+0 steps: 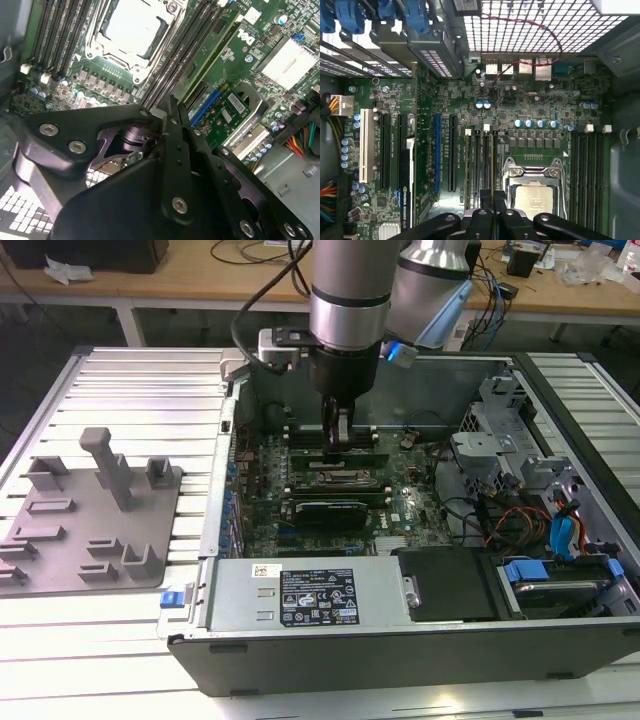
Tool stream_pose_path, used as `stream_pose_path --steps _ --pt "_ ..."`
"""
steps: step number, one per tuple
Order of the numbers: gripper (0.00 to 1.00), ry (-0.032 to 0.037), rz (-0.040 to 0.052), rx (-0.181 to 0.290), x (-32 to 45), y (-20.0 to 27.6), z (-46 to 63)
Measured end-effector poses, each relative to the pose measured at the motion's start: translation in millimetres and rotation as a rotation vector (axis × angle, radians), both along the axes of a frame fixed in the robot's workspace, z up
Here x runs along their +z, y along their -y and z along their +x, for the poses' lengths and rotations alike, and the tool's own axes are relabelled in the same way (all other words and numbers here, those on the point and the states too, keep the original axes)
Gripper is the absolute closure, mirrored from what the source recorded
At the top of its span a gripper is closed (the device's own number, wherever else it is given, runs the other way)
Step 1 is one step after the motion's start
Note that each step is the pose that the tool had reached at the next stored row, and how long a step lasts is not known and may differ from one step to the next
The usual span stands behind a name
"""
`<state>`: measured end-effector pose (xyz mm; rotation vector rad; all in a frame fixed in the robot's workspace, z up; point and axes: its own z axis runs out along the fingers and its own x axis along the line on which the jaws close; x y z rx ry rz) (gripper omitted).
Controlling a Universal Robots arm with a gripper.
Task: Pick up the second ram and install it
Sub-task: 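Insert the second ram into the second slot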
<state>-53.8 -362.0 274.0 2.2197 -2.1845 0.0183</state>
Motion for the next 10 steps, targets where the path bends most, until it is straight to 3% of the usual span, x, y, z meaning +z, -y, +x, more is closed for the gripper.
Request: stream_pose_path --steps 10 --pt "0.90 0.0000 0.0016 0.000 -25.6 2.1 0.0"
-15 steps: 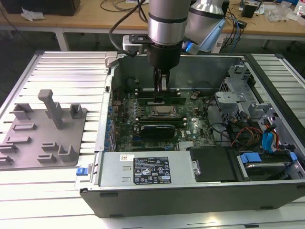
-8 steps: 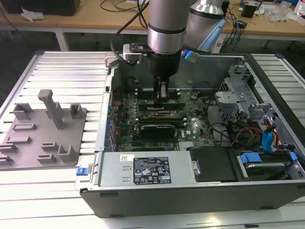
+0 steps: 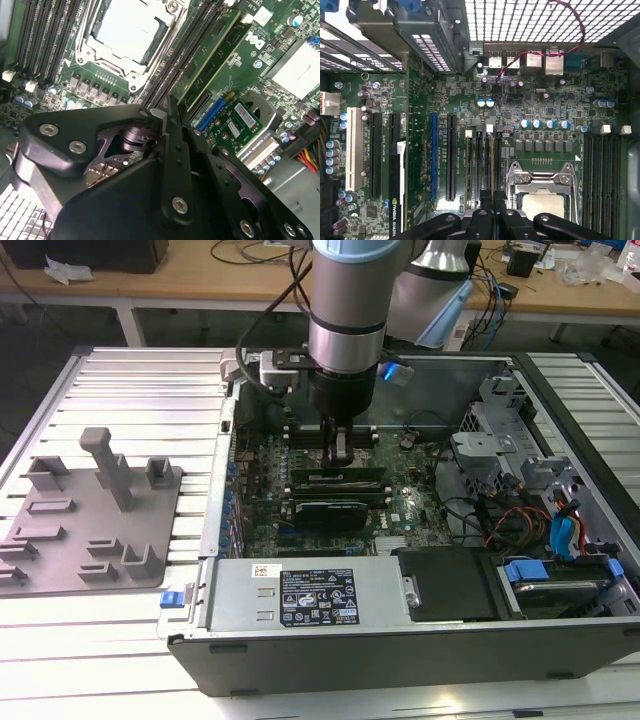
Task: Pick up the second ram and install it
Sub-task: 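Insert the second ram into the second slot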
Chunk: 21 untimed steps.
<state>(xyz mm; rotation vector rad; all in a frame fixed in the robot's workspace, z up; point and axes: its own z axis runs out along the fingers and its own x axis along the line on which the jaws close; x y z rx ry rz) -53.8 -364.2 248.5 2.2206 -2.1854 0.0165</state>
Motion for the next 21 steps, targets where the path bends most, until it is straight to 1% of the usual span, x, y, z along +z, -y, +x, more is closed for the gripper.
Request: stream_pose_path --steps 2,3,5,6,8,10,13,14,18,20,21 --pt "0.90 -0.0001 -0.0001 -0.005 -3.0 0.0 0.0" --pt "0.90 -0.0002 -0.0002 -0.005 -3.0 0.0 0.0" --pt "0.90 0.0001 0.0002 -0.006 -4.5 1.6 0.0" --pt "0.90 -0.0001 0.0001 -0.016 -5.6 1.7 0.6" --pt "0.90 0.0000 0.0005 -0.016 -6.9 1.9 2.6" --pt "0.90 0.0000 0.0005 -0.016 -8.9 2.8 2.8" --pt "0.90 0.0000 0.0005 -0.016 -10.2 3.1 2.8" --pt "0.90 0.0001 0.0012 -0.016 -11.8 3.1 2.9" --pt "0.90 -0.0001 0.0014 -0.016 -12.1 3.1 2.8" --pt "0.90 0.0006 0.0073 -0.016 -12.2 3.0 2.9" --pt "0.90 0.0006 0.0082 -0.016 -12.2 3.0 2.8"
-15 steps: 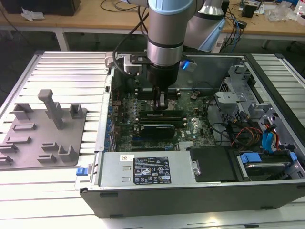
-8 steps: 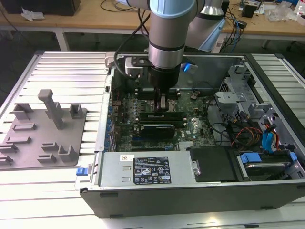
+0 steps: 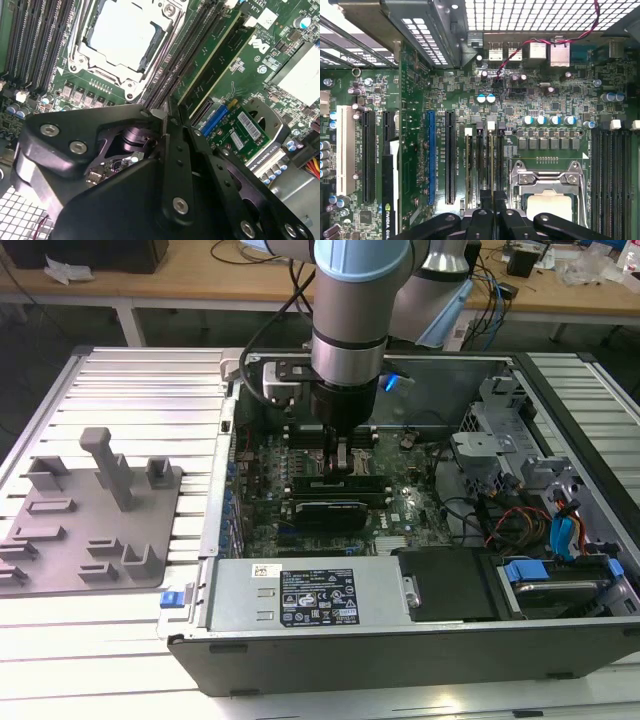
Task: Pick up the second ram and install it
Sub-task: 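Insert the second ram into the second slot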
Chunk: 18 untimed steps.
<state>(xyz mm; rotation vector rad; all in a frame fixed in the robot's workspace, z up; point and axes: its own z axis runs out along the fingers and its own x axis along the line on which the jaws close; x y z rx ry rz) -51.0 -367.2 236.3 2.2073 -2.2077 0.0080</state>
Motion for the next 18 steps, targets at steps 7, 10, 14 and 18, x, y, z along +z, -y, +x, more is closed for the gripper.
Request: stream_pose_path --steps 7,10,14,18 --pt "0.90 0.0005 0.0020 0.000 -0.4 0.6 -0.2" --pt "0.90 0.0006 0.0024 0.000 -0.6 1.4 -0.2" --pt "0.90 0.0005 0.0021 0.000 -0.9 1.5 -0.2" --pt "0.90 0.0005 0.0047 0.000 -2.3 1.5 -0.2"
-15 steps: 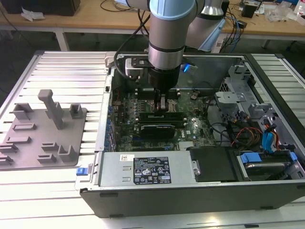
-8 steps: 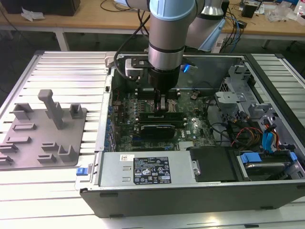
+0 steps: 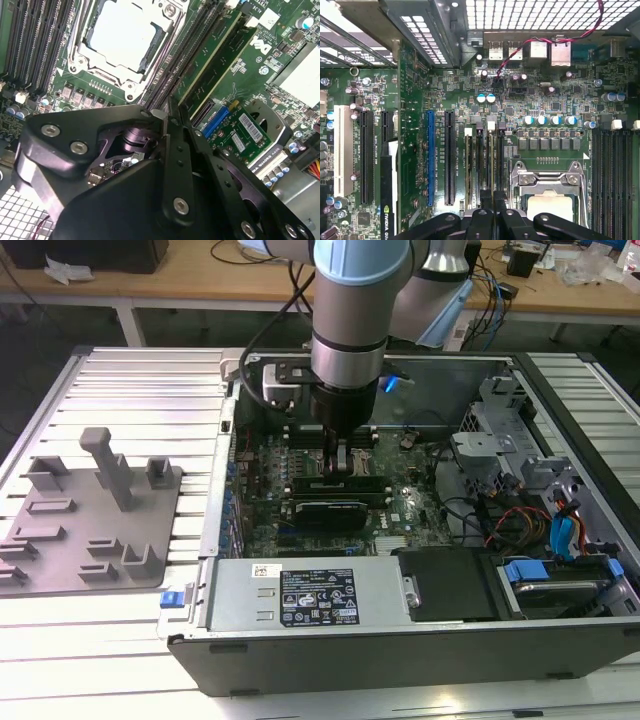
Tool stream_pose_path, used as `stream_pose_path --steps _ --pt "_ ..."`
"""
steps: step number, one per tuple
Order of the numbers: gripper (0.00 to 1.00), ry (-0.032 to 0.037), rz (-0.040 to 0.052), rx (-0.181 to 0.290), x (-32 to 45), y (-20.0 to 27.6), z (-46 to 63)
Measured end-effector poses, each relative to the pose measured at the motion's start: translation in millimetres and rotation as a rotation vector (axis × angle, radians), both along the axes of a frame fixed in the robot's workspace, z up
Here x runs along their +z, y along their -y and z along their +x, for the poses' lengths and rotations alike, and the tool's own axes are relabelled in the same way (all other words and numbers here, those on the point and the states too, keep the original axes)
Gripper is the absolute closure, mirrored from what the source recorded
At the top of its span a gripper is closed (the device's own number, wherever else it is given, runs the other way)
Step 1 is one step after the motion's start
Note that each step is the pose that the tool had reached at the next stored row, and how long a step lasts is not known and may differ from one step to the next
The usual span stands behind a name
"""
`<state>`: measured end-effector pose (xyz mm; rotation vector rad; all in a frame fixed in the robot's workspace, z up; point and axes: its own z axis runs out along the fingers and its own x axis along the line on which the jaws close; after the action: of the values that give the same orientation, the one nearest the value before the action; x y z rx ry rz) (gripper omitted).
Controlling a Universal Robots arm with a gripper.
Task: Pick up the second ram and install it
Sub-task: 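Insert the second ram into the second slot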
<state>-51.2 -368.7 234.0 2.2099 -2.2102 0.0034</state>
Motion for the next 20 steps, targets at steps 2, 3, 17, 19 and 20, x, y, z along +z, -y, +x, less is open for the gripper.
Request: stream_pose_path --steps 2,3,17,19,20 --pt "0.90 0.0000 0.0001 0.000 -0.1 0.0 0.0" --pt "0.90 0.0000 0.0001 0.000 -0.2 0.0 0.0" --pt "0.90 0.0001 0.0211 -0.010 -0.3 2.4 0.0" --pt "0.90 0.0001 0.0212 -0.010 -0.3 2.9 0.0" --pt "0.90 0.0000 0.0212 -0.010 -0.3 3.1 0.0"
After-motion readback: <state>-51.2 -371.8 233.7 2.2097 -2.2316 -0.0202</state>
